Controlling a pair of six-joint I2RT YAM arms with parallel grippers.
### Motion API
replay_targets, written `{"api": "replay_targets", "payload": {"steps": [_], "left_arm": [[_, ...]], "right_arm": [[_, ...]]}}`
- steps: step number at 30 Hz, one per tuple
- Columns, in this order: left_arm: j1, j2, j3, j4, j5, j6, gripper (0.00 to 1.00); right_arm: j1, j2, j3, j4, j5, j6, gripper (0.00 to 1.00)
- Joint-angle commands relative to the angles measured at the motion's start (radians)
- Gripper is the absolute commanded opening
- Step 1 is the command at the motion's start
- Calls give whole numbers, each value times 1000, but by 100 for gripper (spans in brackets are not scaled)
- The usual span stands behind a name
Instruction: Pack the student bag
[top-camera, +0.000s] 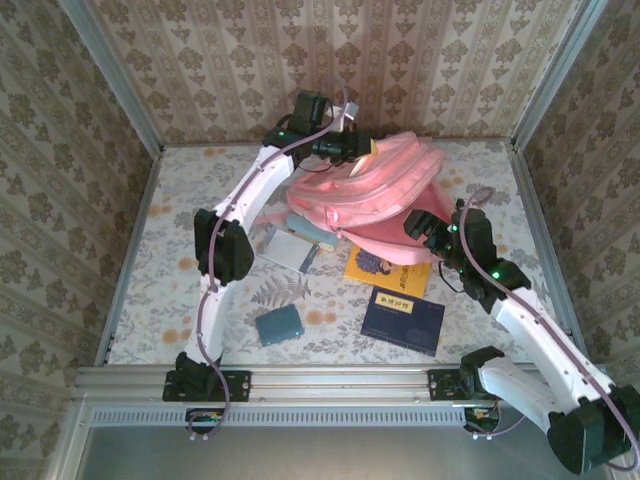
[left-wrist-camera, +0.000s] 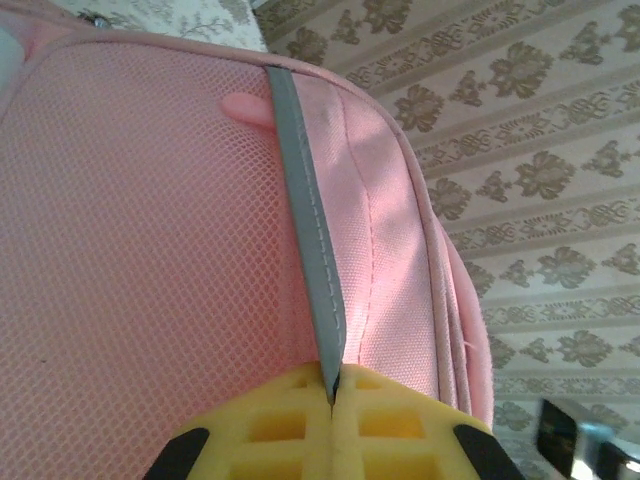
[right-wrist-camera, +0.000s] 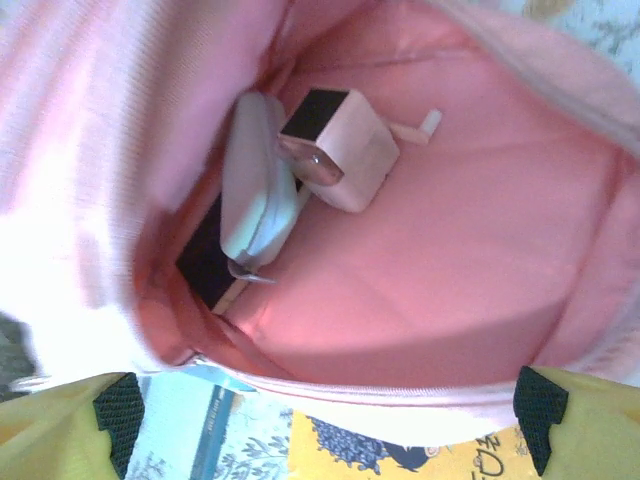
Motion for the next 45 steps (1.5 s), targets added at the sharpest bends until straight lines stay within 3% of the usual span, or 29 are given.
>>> {"api": "replay_targets", "payload": {"steps": [1,6,10,13,18,23,27,31,34,38,40,45], "left_arm": [[16,6,23,-15,-48,51,0],[18,-14,22,-81,-72,85,15],[25,-128,-66,-110,-130,128,45],[41,-268,-203,-123,-208,157,58],[92,-555,-552,-133,-358,168,64],[239,-856,-956,-82,-427,82,69],[315,-1026,-1123,-220,-602,9,70],[322,-1136,-1247,-315,-709,-39,72],[326,-1194,-1354,-363,-687,-86,74],[326,-1275,-1540,-369,-608,-141,75],[326,-1322,-1656,-324,-540,-177,75],[326,-1368,-1855,-191,-388,-252,70]], "right_arm": [[5,-24,-17,-18,-9,-49,96],[37,-26,-15,-8,-70,-117,96],[61,-24,18,-45,-68,-177,93],[104,5,72,-70,-78,-234,91],[259,155,190,-104,-115,-348,91],[440,398,325,-147,-148,-464,93],[588,644,502,-237,-108,-514,96],[695,833,640,-326,-104,-505,98],[709,926,693,-353,-135,-443,98],[671,979,654,-248,-381,-339,96],[650,1019,631,-181,-495,-274,94],[622,1056,527,-21,-632,-128,86]]}}
